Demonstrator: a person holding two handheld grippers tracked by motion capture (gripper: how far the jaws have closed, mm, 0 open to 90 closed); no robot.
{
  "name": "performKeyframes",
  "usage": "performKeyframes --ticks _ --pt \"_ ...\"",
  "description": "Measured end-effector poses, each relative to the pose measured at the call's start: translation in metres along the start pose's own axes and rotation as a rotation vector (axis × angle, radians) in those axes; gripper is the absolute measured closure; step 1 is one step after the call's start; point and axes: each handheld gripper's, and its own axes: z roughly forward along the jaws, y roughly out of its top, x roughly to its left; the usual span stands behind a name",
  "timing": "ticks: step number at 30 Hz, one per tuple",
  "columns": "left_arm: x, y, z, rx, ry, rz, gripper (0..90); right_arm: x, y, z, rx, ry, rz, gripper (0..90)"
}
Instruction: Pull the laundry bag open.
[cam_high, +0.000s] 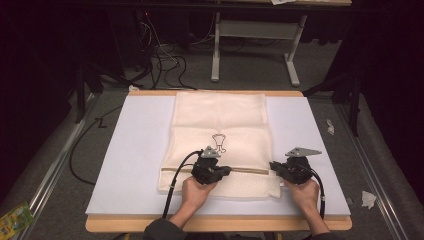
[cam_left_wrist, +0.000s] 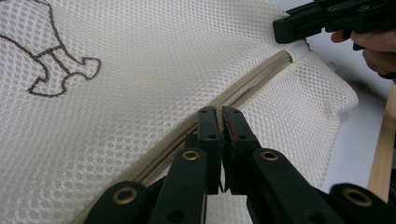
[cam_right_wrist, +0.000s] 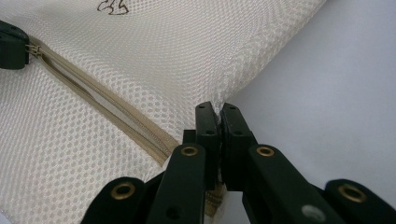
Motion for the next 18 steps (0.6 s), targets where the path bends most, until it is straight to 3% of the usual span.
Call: performKeyframes --ticks 18 --pt "0.008 -0.004 -0.012 -0.023 0.011 -0.014 87.1 0.001 0.000 0.002 0.006 -0.004 -0.009 88.7"
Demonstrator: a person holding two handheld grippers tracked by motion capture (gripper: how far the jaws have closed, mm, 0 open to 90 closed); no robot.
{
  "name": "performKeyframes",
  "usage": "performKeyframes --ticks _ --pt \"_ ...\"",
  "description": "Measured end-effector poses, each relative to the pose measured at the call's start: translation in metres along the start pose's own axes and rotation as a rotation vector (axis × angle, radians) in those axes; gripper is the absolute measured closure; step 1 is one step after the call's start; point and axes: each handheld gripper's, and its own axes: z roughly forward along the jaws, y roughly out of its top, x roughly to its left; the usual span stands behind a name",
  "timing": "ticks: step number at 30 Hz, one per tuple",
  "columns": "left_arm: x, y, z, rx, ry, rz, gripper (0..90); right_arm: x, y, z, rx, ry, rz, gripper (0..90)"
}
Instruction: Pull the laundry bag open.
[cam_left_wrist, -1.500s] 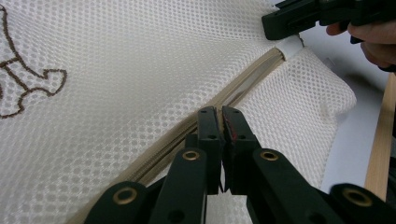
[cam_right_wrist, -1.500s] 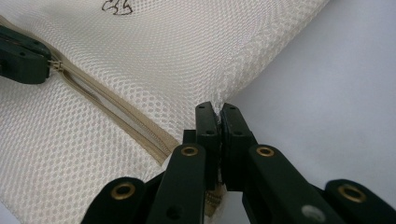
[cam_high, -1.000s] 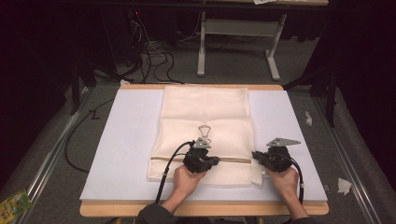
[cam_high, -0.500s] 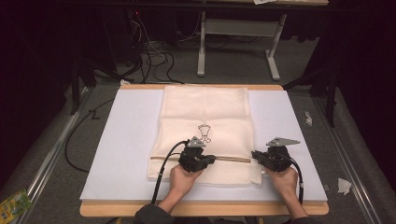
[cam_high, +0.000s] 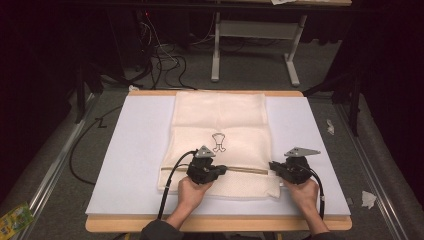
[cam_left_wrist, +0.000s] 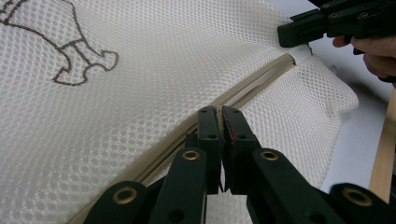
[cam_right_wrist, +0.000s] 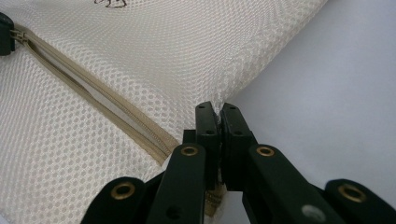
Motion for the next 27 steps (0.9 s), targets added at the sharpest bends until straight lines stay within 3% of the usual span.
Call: performKeyframes --ticks 17,19,20,22,24,27 --pt "0.004 -0.002 -0.005 -0.004 -0.002 -0.008 87.0 0.003 0.004 0.000 -0.005 0.001 -0.003 88.7" --pt "0.003 -0.002 -0.006 0.002 0.003 0.003 87.1 0.003 0.004 0.001 -0.001 -0.001 -0.002 88.7" --pt "0.001 -0.005 -0.006 0.018 0.021 0.028 87.0 0.003 0.004 0.002 -0.002 -0.001 -0.006 88.7" --pt "0.001 -0.005 -0.007 0.017 0.032 0.032 87.0 0.003 0.004 0.003 0.000 -0.001 -0.003 88.7" --pt "0.007 -0.007 -0.011 -0.003 0.015 -0.003 87.0 0.001 0.004 0.003 0.001 -0.001 0.001 88.7" --pt "0.007 -0.007 -0.012 -0.002 0.020 0.000 87.0 0.002 0.005 0.003 -0.003 -0.002 -0.010 88.7"
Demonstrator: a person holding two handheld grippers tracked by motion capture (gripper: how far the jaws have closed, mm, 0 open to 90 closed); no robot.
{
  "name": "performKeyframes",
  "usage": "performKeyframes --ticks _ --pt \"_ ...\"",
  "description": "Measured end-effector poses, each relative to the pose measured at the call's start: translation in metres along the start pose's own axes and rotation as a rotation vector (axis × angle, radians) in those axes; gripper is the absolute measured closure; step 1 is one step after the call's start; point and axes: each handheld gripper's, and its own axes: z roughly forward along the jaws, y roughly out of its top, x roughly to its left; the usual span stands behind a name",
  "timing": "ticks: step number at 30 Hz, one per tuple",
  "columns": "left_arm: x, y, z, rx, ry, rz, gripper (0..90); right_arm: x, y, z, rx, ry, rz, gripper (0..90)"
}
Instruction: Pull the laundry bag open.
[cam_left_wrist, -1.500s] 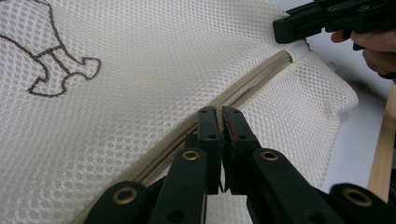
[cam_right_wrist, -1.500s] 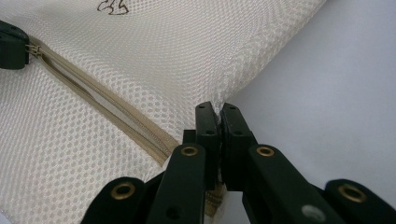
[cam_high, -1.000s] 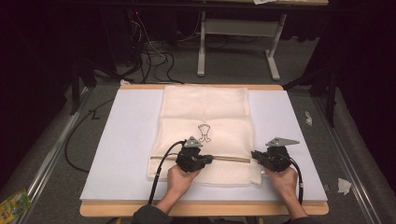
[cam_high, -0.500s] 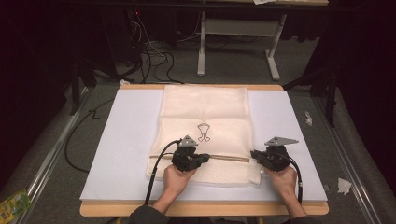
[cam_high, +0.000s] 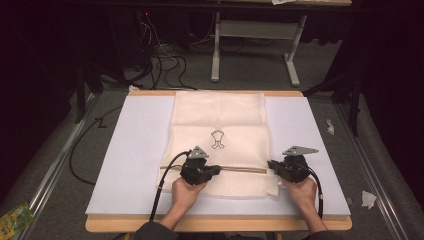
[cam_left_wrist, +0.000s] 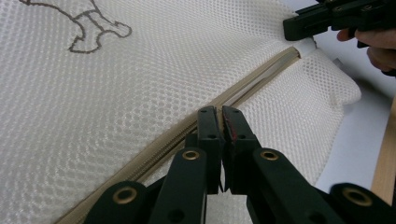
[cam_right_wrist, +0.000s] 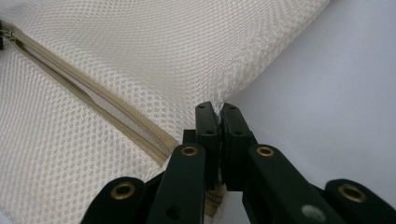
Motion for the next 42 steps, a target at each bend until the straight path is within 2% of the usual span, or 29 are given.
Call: performKeyframes --ticks 20,29,36,42 --pt "0.012 -0.002 -0.013 -0.030 0.010 -0.030 87.0 0.000 0.002 0.001 -0.009 0.002 0.013 88.7" --pt "0.016 -0.003 -0.021 -0.038 0.022 -0.038 87.0 -0.001 0.003 0.000 -0.009 0.000 0.004 88.7" --pt "0.019 -0.004 -0.025 -0.056 0.006 -0.053 87.0 0.001 0.004 0.000 -0.007 0.004 0.004 88.7" --pt "0.022 -0.005 -0.029 -0.060 0.012 -0.061 87.0 0.000 0.004 -0.001 -0.007 0.002 0.002 88.7"
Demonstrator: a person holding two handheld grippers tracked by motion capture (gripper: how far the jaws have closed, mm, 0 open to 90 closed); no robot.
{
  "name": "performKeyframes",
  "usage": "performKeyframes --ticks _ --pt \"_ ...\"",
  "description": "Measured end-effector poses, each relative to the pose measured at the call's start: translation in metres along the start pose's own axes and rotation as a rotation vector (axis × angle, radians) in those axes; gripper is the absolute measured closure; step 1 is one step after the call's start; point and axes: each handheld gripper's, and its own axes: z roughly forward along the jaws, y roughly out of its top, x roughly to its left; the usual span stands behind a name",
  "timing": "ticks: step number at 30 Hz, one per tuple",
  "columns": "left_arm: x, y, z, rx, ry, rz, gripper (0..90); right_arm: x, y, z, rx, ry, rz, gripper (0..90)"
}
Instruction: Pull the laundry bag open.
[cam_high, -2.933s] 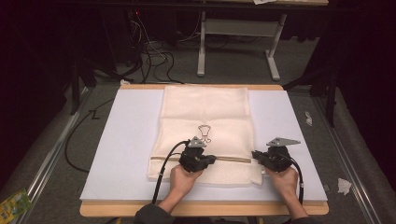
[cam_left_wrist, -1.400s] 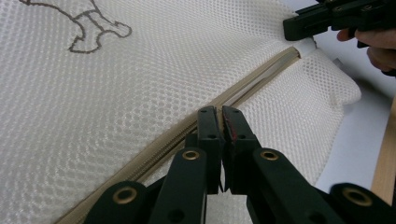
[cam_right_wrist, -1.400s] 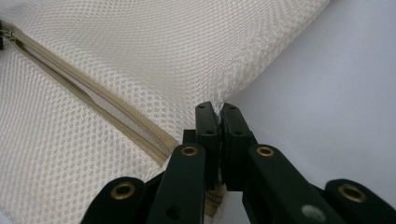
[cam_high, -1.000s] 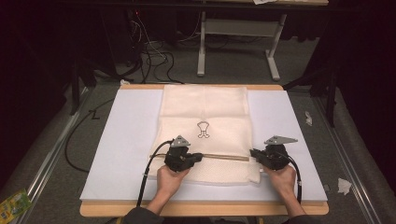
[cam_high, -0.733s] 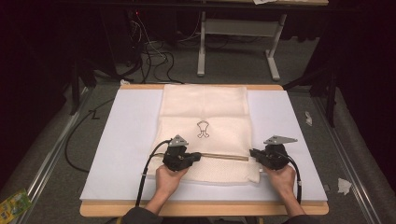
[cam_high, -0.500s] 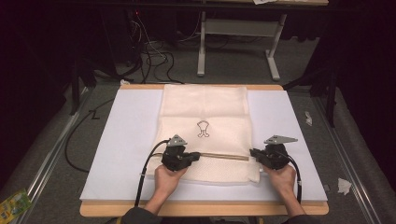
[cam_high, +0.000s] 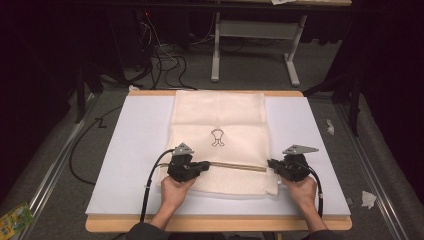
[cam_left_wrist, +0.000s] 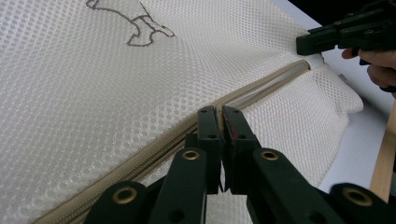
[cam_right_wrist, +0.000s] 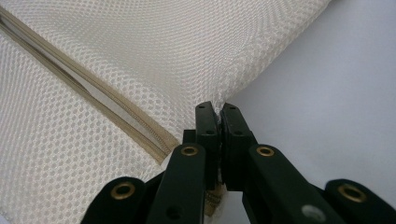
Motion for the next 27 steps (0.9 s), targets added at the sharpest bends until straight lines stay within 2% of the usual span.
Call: performKeyframes --ticks 18,27 --pt "0.006 0.000 -0.012 -0.021 0.010 -0.011 87.0 -0.001 0.000 0.001 0.001 -0.001 0.003 88.7" --pt "0.013 -0.001 -0.023 -0.035 0.033 -0.023 87.0 -0.002 -0.001 0.002 0.007 -0.005 0.000 88.7"
